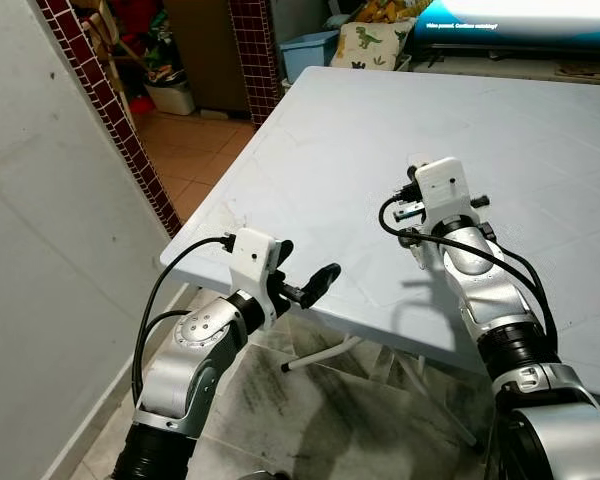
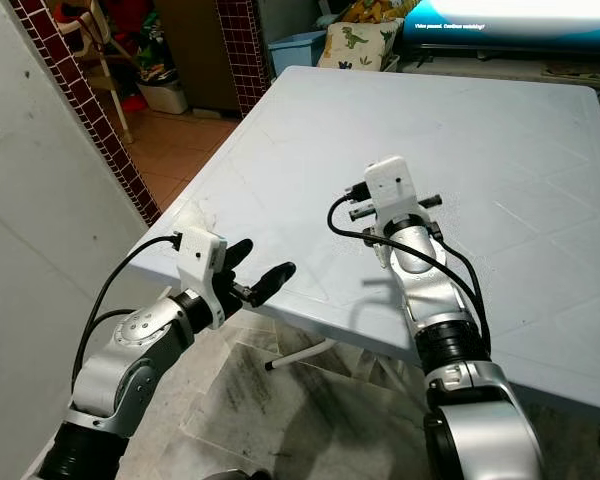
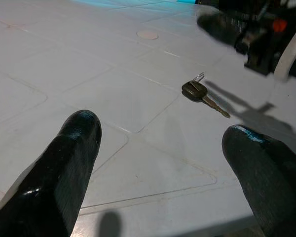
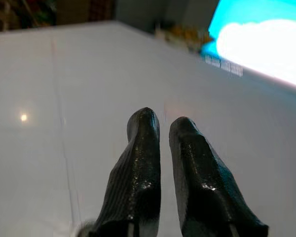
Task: Hang keys on a hook
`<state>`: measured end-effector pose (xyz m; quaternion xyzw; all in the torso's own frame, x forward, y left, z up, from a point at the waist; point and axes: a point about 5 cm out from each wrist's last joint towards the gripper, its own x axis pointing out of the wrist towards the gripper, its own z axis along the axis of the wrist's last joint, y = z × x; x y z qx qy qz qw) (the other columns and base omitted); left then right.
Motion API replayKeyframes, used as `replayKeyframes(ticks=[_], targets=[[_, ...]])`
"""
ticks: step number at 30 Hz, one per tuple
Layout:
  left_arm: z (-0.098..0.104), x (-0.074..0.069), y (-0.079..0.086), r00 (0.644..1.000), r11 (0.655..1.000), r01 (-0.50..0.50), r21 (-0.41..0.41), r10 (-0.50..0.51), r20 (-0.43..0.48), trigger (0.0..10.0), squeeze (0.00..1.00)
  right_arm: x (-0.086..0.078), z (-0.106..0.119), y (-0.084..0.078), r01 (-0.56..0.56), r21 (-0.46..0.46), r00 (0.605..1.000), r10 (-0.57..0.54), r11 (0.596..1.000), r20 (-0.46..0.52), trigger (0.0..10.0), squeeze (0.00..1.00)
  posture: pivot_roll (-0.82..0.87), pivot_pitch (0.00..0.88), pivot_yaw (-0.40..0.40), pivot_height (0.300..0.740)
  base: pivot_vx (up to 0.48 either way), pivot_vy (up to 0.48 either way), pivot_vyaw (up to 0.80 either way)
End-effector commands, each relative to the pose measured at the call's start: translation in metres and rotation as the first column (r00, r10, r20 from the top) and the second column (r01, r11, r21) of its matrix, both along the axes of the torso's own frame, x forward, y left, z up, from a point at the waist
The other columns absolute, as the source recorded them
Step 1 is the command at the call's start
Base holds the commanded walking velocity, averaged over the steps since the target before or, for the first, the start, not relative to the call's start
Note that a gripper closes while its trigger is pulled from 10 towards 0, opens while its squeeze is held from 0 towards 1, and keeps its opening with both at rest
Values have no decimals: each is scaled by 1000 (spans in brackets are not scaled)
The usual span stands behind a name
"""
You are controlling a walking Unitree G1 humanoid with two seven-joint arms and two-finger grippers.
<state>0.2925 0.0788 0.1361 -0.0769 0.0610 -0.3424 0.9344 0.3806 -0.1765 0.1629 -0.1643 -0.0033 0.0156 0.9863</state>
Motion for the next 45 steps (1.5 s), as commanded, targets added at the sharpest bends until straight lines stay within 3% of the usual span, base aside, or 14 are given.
replayKeyframes(ticks=[1,6,13,22,37,38,39,40,41,45], targets=[[0,3,5,1000,1000,-15,15,15,0,10000,0,-2,-2,2,21,24,1000,-20,999,-15,10000,1000,2,40,148,740,0,0,0],[0,3,5,1000,1000,-11,12,11,1,10000,0,-11,-11,2,60,42,998,-59,997,-33,10000,1000,5,39,146,740,0,0,0],[0,2,5,1000,1000,-8,10,8,-2,10000,0,-33,-23,17,38,29,999,-37,999,-37,10000,1000,5,39,146,740,0,0,0],[0,1,4,1000,1000,-3,9,3,-1,10000,0,-50,-36,28,88,51,989,-81,995,-120,10000,1000,2,38,143,740,0,0,0],[1,1,6,1000,1000,3,18,-3,1,10000,0,-47,-50,23,155,179,965,-110,971,-240,10000,1000,23,31,143,740,0,0,0],[2,1,6,1000,1000,4,18,-4,1,10000,0,-45,-51,22,142,198,963,-90,970,-254,10000,753,25,31,146,740,0,0,0],[2,1,6,1000,1000,5,18,-5,1,10000,0,-45,-52,22,138,208,962,-81,968,-260,10000,310,27,32,146,740,0,0,0],[2,1,6,1000,1000,6,19,-6,1,10000,0,-45,-53,22,136,214,962,-77,967,-263,10000,310,27,32,146,740,0,0,0],[2,1,6,1000,1000,6,19,-6,1,10000,0,-43,-54,21,128,242,960,-59,962,-274,10000,0,27,32,147,740,0,0,0],[2,1,7,1000,1000,8,22,-8,1,10000,0,-38,-54,17,101,278,958,-18,955,-286,10000,0,29,35,151,740,0,0,0]])
